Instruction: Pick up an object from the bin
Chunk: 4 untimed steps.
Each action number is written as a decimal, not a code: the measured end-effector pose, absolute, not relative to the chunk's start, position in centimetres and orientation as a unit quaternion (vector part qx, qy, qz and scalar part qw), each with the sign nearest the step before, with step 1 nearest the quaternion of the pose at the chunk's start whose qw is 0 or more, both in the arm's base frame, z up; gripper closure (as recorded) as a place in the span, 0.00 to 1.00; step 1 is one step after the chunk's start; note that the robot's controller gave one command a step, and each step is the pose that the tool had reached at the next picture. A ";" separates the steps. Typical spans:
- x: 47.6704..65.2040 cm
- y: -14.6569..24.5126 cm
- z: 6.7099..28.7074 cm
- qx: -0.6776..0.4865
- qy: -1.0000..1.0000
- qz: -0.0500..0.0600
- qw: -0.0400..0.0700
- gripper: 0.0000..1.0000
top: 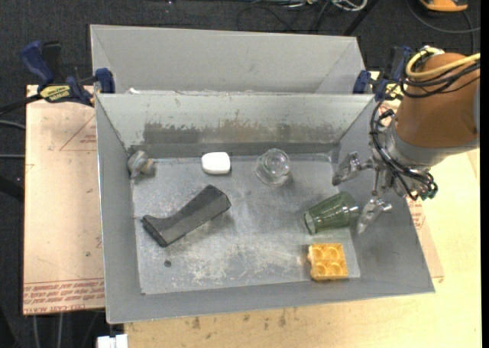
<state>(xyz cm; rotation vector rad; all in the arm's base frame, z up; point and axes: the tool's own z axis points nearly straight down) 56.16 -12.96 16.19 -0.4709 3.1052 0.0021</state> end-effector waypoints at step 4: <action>57.4 -13.5 8.0 -0.120 0.993 0.000 0.001 1.00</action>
Offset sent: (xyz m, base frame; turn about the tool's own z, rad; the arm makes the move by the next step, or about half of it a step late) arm 0.0132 -0.0080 -0.0919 0.0602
